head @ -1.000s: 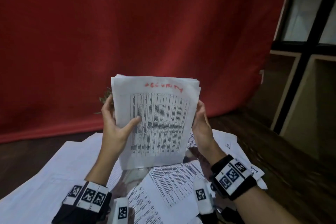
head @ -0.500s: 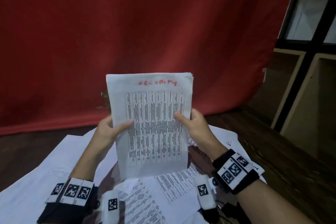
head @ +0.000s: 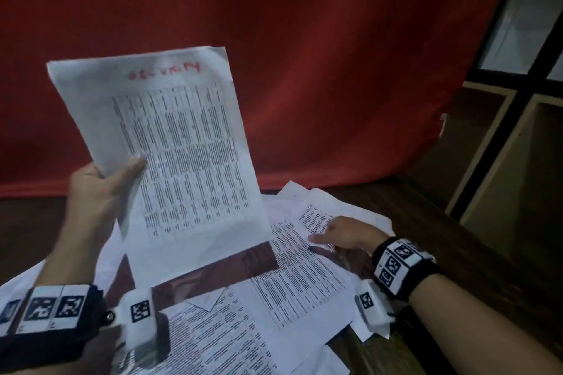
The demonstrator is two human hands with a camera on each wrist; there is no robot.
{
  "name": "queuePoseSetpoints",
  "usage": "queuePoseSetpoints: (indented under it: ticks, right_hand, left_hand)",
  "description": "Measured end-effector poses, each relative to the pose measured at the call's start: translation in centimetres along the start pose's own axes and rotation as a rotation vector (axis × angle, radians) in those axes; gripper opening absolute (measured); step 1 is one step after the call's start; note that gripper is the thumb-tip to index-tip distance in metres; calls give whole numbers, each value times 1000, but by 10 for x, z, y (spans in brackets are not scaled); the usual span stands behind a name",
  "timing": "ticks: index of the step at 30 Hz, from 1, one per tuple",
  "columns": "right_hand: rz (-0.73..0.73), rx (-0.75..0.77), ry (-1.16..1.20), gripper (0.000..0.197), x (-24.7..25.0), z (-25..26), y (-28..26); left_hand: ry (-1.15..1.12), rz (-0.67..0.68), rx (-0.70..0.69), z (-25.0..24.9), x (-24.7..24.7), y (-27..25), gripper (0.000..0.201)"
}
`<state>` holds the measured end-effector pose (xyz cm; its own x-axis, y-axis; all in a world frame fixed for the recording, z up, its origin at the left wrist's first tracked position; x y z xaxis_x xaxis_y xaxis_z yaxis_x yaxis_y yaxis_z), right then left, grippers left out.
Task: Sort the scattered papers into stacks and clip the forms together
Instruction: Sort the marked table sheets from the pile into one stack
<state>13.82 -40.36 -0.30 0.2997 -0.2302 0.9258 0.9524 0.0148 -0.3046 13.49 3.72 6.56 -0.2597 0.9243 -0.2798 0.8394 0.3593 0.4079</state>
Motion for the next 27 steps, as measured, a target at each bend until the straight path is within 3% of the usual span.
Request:
queuePoseSetpoints:
  ticks: [2, 6, 9, 11, 12, 15, 17, 20, 24, 27]
  right_hand:
    - [27, -14, -34, 61, -11, 10, 4]
    - [71, -51, -6, 59, -26, 20, 17]
    - [60, -46, 57, 52, -22, 18, 26]
    - [43, -51, 120, 59, -16, 11, 28]
    - [18, -56, 166, 54, -12, 5, 31]
    - [-177, -81, 426, 12, 15, -10, 26]
    - [-345, -124, 609, 7, 42, -28, 20]
    - [-459, -168, 839, 23, 71, -55, 14]
    - [-402, -196, 935, 24, 91, -81, 9]
    - [-308, -161, 893, 31, 101, -90, 5]
  left_hand:
    - [26, 8, -18, 0, 7, 5, 20]
    - [-2, -23, -8, -6, 23, 5, 6]
    - [-30, -38, -17, -9, 38, 8, 32]
    - [-48, -55, -15, -9, 47, 14, 49]
    - [-62, -69, -11, -4, 53, 18, 56]
    - [-93, -45, 10, 4, 61, 26, 68]
    - [-99, -41, -3, -2, 54, 20, 64]
    - [-85, -36, -27, -10, 43, 13, 60]
    - [-107, -42, -37, -13, 42, 11, 59]
    - [-118, -51, -47, -13, 41, 10, 33]
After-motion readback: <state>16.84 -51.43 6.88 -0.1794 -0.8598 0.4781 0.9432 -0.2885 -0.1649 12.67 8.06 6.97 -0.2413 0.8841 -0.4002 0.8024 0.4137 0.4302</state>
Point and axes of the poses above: each hand's wrist, its own y-axis towards the middle knuckle, its own x-axis out of the back of the hand, z = x × y, the point moved 4 cm from there along y, towards the middle knuckle, and after that the axes turned 4 degrees about -y, right-handed, at the moved point
